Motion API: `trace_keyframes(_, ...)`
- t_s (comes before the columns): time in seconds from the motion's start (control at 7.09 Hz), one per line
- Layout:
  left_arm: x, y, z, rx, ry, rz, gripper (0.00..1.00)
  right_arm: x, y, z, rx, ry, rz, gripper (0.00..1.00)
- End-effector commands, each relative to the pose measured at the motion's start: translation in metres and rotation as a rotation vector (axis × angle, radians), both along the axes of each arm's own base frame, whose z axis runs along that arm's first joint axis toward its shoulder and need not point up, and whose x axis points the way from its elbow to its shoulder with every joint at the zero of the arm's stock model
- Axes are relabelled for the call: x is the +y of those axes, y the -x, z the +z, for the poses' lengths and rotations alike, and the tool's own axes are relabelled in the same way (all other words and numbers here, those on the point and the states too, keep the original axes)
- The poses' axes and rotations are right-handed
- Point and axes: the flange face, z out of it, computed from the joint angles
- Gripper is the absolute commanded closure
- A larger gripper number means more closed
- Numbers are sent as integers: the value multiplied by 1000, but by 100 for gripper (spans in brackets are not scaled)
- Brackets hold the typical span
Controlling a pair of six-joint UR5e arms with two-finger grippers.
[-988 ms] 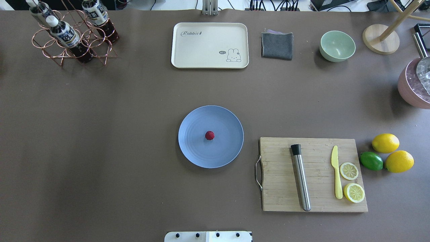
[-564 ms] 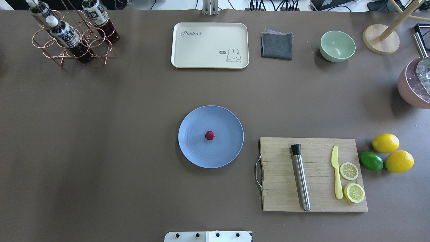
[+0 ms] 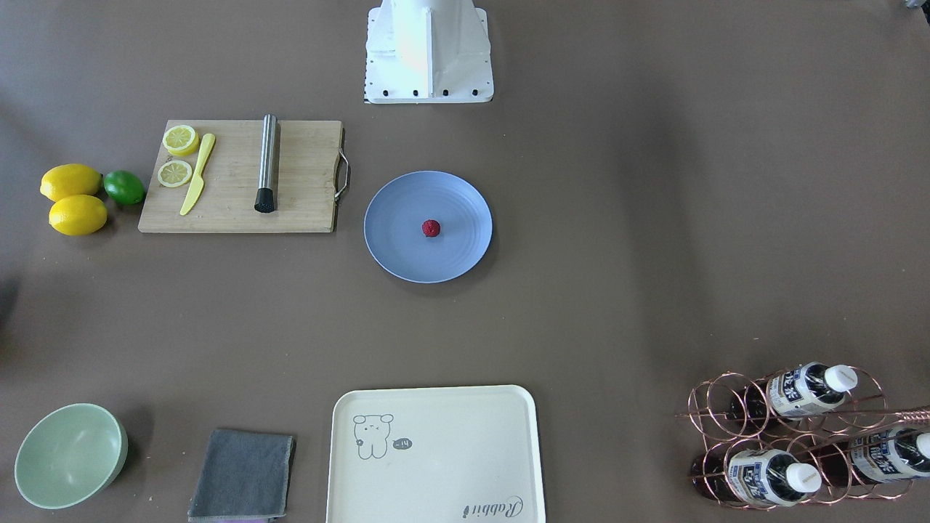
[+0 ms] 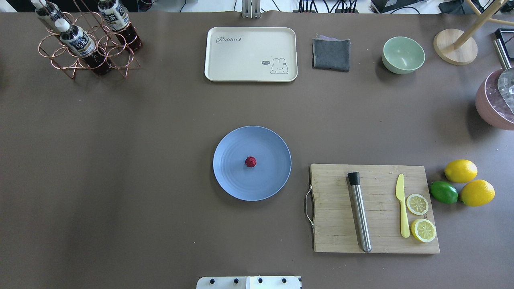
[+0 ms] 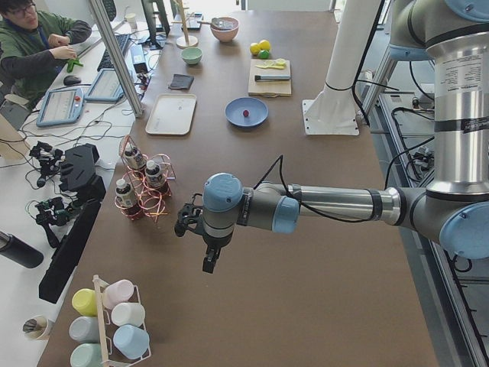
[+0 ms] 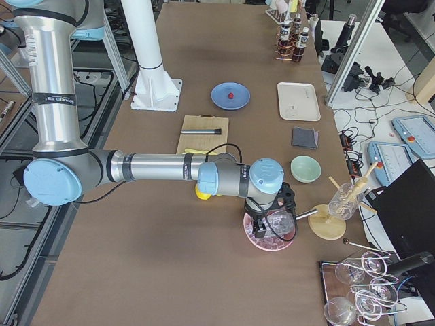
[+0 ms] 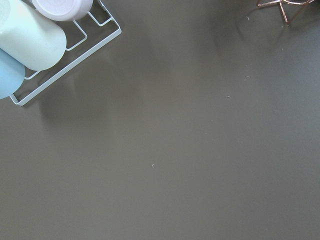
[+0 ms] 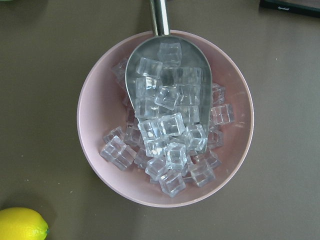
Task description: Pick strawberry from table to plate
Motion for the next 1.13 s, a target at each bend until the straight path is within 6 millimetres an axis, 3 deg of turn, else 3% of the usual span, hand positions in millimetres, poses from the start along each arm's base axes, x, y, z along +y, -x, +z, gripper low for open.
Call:
trace_keyframes(0.0,6,0,8,0,16,0,2,3,0,-18,-9,4,35,0)
trace_keyframes(0.28,7,0,18,3,25,3,2,1,1,-19,-3,1,35,0)
trace_keyframes(0.99,0,0,8,1,8,0,2,7,0,-13,-9,11,36,0)
